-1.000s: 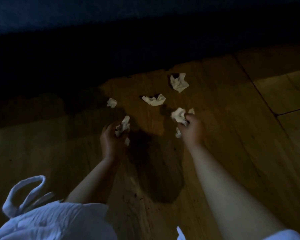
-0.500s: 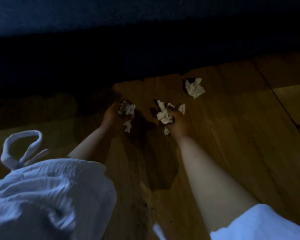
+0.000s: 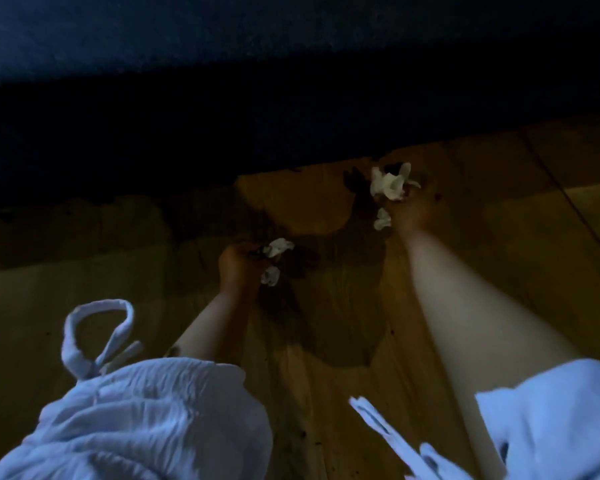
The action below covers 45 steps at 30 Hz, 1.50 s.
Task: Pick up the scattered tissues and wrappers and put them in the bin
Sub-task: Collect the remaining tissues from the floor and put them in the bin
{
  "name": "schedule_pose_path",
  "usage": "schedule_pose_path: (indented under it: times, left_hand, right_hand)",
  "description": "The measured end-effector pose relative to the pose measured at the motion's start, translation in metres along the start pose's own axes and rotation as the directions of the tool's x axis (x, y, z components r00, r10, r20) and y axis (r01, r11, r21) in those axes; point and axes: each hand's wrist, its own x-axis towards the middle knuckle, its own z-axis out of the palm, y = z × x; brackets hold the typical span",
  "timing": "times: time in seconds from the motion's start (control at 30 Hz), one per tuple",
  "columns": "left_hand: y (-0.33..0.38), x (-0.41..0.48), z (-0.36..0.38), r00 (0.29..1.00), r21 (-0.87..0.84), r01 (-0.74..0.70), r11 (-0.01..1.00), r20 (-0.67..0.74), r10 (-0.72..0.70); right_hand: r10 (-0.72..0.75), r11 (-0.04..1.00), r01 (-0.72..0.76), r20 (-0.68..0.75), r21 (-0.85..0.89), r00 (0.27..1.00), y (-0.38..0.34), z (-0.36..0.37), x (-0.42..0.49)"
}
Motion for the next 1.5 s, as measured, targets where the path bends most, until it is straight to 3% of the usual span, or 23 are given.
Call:
schedule_pose_path:
  times: [0.03,0.1,0.23,0.3,0.37,0.47,0.53,0.63,1.0,1.27,1.5]
  left_hand:
    - [-0.001,0.000,0.001,1.000,0.007,-0.017,1.000,-0.009,0.017]
    - [-0.005,0.001,0.002,0.997,0.038,-0.079,0.996,-0.007,0.079]
    - [-0.007,0.004,0.002,0.999,0.005,-0.041,0.999,0.012,0.041]
    - [0.002,0.003,0.001,0.998,-0.097,0.066,0.993,0.022,-0.064]
    - [0.020,-0.010,0.000,0.964,-0.237,0.264,0.935,0.033,-0.264]
    - [0.038,-0.067,-0.008,0.892,-0.240,0.451,0.860,0.149,-0.426]
    - [0.040,-0.113,-0.021,0.903,-0.143,0.405,0.903,0.216,-0.371]
    - [0.043,-0.164,-0.042,0.925,-0.185,0.356,0.916,0.209,-0.317]
    - [0.081,-0.282,-0.162,0.990,-0.374,0.134,0.918,0.081,-0.112]
    - [0.017,-0.356,-0.324,0.985,-0.440,0.153,0.885,-0.001,-0.171]
    - [-0.016,-0.361,-0.489,0.966,-0.527,0.080,0.846,-0.167,-0.195]
  right_hand:
    - [-0.002,0.999,0.004,0.052,-0.040,0.999,-0.001,-0.001,0.006]
    - [0.008,0.999,-0.017,0.182,0.044,0.983,-0.003,0.001,0.013]
    - [0.039,0.999,-0.042,0.200,0.010,0.979,0.007,0.010,-0.014]
    - [0.046,0.996,-0.062,0.220,0.067,0.974,0.011,0.012,-0.052]
    - [0.099,0.978,-0.144,0.270,0.153,0.958,0.020,0.009,-0.094]
    - [0.224,0.924,-0.310,0.338,0.226,0.914,0.044,-0.004,-0.148]
    - [0.277,0.880,-0.383,0.351,0.282,0.895,0.050,-0.019,-0.182]
    - [0.314,0.804,-0.450,0.364,0.390,0.877,0.048,-0.043,-0.221]
    - [0.046,0.818,-0.272,0.413,0.507,0.910,-0.055,-0.095,-0.339]
    - [-0.071,0.823,-0.228,0.493,0.520,0.867,-0.125,-0.040,-0.476]
    - [-0.222,0.816,-0.191,0.601,0.545,0.767,-0.241,0.055,-0.589]
